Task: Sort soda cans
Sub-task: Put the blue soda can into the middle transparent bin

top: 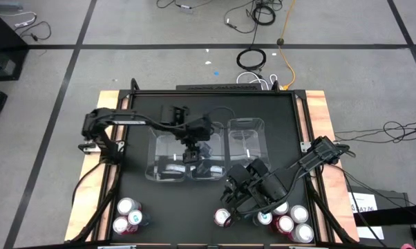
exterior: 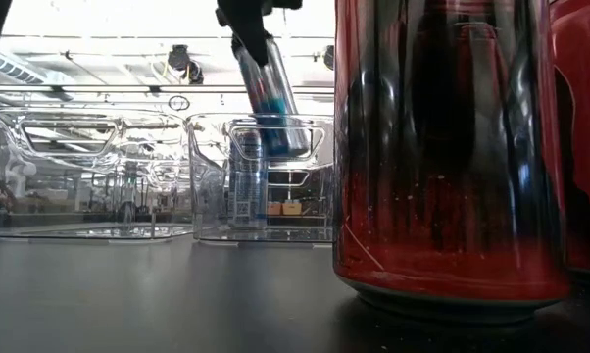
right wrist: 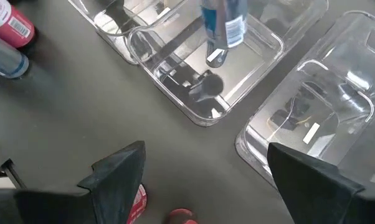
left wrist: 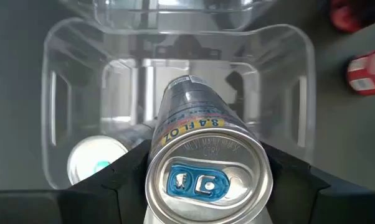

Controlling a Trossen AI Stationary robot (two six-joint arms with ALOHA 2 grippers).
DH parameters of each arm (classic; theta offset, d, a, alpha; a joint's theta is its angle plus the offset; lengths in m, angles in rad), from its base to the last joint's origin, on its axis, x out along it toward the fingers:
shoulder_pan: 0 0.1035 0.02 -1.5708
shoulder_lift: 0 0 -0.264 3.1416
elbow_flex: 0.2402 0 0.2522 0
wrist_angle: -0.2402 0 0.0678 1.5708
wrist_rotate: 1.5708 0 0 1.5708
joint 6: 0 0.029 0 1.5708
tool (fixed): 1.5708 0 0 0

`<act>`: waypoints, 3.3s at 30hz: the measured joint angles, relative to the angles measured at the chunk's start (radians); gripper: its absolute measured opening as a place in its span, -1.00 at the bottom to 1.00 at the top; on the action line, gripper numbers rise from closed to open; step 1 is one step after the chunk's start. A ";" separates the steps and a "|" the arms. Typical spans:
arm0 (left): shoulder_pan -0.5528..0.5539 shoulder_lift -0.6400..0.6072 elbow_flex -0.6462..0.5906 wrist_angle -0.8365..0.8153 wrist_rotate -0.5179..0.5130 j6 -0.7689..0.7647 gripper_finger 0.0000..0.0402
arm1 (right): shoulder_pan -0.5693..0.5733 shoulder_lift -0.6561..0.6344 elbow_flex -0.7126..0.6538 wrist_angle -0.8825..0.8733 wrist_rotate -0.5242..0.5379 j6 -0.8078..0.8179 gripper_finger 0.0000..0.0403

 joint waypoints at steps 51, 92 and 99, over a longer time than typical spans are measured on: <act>0.096 0.253 0.083 -0.021 -0.101 0.298 0.28 | 0.000 0.000 0.000 -0.043 0.000 0.095 0.63; 0.092 0.252 0.082 0.023 -0.102 0.296 0.41 | 0.019 0.000 0.000 -0.045 -0.001 0.110 0.63; 0.092 0.252 0.082 0.054 -0.106 0.296 0.41 | 0.019 0.000 0.000 -0.047 -0.001 0.110 0.63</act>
